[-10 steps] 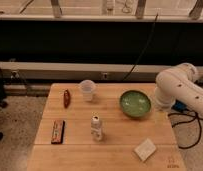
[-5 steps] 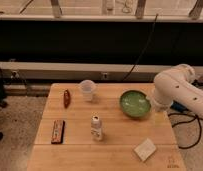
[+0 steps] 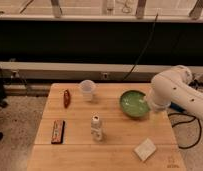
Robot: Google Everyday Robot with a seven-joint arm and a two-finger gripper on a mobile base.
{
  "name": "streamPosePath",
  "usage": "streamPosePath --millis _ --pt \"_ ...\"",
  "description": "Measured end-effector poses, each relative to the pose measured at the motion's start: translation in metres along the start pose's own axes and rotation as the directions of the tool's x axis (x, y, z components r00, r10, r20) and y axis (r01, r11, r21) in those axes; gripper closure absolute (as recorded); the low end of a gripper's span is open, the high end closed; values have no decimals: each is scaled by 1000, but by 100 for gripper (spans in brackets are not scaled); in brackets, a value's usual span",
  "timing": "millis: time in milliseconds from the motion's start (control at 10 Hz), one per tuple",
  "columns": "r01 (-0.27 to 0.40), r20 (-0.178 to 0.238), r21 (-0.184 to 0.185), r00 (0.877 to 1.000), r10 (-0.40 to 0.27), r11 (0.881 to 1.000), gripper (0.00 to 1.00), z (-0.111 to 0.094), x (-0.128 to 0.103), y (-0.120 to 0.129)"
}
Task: Knock the bottle over
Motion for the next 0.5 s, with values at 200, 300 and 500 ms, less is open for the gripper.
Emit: streamPosePath --millis 200,300,500 --pt "9 2 2 1000 -9 1000 20 1 -4 0" --pt "16 5 2 1000 -16 1000 20 3 -6 1" --pt "31 9 4 999 -31 1000 20 5 -12 2"
